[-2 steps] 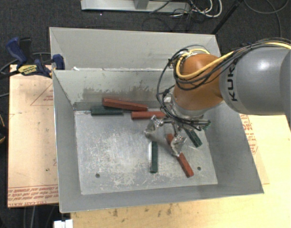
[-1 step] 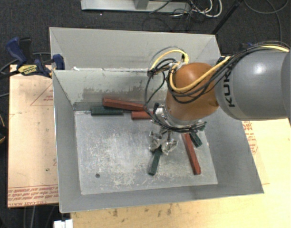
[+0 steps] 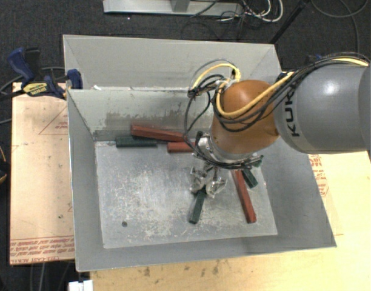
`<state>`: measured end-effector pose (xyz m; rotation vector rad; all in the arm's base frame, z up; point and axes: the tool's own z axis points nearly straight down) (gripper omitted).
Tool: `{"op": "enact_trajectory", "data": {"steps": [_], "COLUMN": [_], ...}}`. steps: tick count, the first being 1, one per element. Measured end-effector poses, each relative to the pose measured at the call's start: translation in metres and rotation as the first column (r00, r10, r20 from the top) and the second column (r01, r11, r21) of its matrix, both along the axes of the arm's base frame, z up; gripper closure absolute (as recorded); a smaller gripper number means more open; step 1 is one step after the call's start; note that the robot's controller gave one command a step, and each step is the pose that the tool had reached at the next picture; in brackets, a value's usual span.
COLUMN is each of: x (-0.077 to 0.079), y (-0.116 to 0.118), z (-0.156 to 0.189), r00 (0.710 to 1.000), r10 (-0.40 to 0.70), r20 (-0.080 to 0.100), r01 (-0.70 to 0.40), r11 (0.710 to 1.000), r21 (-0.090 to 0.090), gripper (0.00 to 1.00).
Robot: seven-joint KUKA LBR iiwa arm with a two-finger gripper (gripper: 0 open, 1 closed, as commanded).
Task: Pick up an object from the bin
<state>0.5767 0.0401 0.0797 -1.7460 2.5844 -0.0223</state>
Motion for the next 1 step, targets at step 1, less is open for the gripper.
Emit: {"op": "enact_trajectory", "data": {"steps": [1], "x": [-0.001], "y": [0.0253], "z": [0.144], "r00": [0.998], "r10": [0.053], "r20": [-0.021], "r01": [-0.053], "r11": [0.999], "r21": [0.002], "gripper": [1.0]}}
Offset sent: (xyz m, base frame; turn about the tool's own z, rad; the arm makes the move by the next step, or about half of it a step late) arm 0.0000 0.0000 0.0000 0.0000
